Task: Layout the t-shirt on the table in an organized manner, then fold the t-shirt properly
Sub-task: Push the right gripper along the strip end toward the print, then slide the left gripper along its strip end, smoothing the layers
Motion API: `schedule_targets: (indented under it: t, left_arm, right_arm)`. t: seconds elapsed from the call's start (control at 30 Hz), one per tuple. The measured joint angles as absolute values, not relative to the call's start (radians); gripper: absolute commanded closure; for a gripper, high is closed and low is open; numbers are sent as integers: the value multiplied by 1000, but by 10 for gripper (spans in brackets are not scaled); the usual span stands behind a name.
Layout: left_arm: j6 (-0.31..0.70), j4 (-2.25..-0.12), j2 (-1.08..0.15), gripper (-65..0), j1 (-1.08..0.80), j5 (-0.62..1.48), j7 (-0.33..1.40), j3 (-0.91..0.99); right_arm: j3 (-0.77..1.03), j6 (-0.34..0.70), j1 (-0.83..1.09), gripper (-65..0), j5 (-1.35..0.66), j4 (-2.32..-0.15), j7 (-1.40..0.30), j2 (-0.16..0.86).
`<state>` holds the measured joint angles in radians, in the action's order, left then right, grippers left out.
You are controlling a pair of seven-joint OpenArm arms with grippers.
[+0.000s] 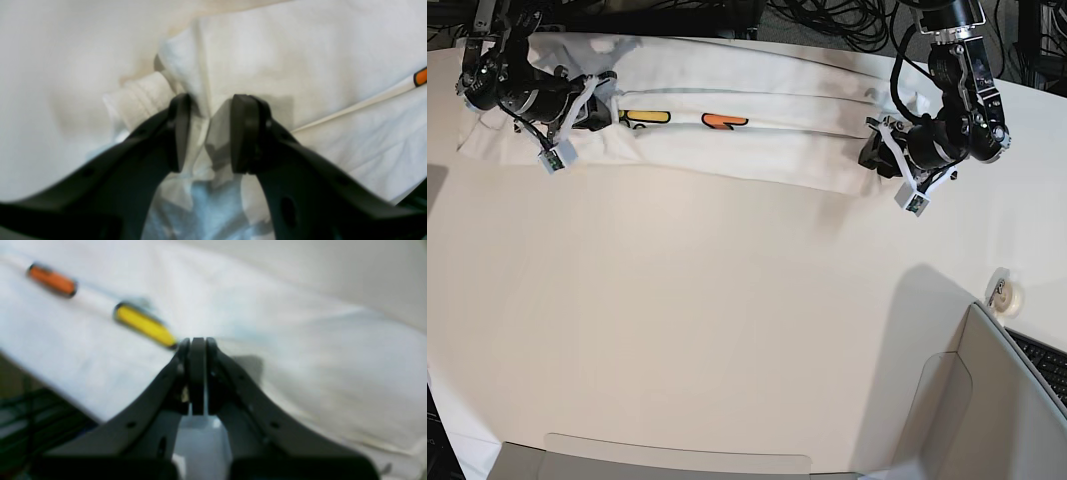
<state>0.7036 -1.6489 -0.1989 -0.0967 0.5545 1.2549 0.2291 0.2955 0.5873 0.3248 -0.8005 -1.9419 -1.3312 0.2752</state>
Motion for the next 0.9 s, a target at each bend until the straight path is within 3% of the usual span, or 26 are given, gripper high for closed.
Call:
schedule_targets:
  t: [0.23,0.5,0.7,0.9]
  left_arm:
    - [704,-1649,-199,-211,-97,554,1254,229]
    - [704,-1649,-215,-214,-80,563,1275,237]
    - [703,-1642,-226,-217,-65,535,1305,347]
    - [700,-1641,-226,-275,-61,534,1308,355]
  right_arm:
    - [284,588,330,0,-1023,-2010,-1330,363]
    - [289,588,323,0,-1026,-2009,-1328,359]
    - [395,588,321,0,-1024,-2007,-1328,354]
    - [426,588,321,0,-1024,-2005,-1327,354]
